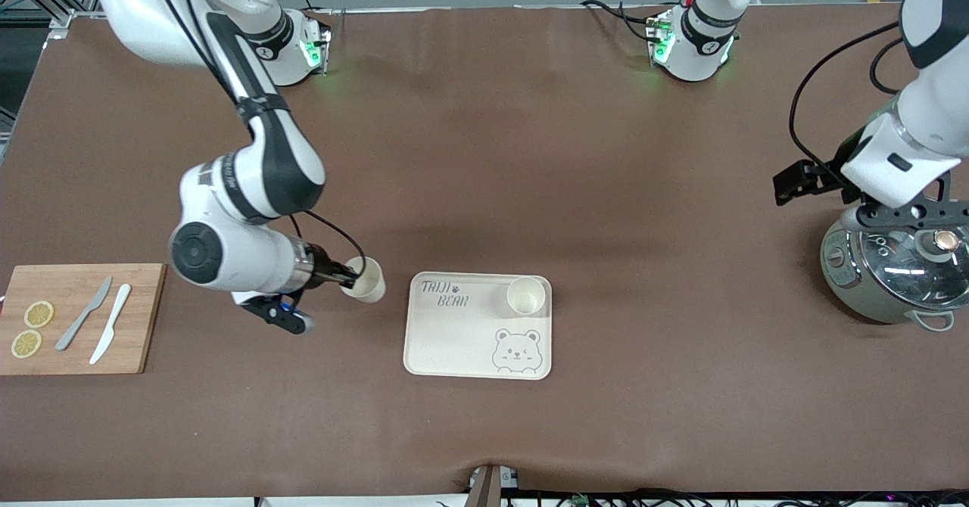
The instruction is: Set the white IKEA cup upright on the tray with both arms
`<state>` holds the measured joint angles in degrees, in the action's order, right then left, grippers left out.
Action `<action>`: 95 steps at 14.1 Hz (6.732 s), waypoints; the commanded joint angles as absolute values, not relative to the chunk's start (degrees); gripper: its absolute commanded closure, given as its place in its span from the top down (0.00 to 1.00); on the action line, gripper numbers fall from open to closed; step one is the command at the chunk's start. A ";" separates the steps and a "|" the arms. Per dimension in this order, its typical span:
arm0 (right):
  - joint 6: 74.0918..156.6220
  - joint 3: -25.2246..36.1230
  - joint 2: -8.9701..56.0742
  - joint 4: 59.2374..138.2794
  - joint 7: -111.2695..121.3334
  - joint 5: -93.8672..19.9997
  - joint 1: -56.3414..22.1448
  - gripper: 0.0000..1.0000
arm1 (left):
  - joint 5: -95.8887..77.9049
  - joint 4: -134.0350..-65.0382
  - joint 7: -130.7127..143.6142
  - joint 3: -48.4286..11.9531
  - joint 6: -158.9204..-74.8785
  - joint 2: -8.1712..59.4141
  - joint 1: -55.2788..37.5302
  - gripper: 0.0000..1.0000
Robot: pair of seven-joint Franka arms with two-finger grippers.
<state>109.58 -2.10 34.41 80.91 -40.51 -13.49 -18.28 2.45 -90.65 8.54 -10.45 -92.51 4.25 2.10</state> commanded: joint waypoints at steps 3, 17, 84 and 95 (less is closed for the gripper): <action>113.20 -1.58 40.33 74.37 -45.61 -14.41 -23.45 0.00 | -0.61 -98.08 3.54 -10.55 -93.25 -3.59 4.39 1.00; 113.11 -1.32 50.79 65.74 -44.91 -14.33 -25.22 0.00 | -3.34 -96.59 5.27 -11.68 -91.32 -5.89 7.47 1.00; 84.55 0.18 -0.70 88.94 6.94 1.49 -0.09 1.00 | -0.62 -94.75 1.23 -13.45 -91.58 -5.71 7.73 1.00; 84.55 0.18 -0.70 89.03 4.04 1.41 -0.09 1.00 | -0.97 -94.22 1.23 -13.10 -91.58 -5.10 7.56 1.00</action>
<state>85.32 0.90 -0.78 89.69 5.16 1.28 -1.03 -1.35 -95.73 2.26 -12.88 -92.34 -5.72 7.43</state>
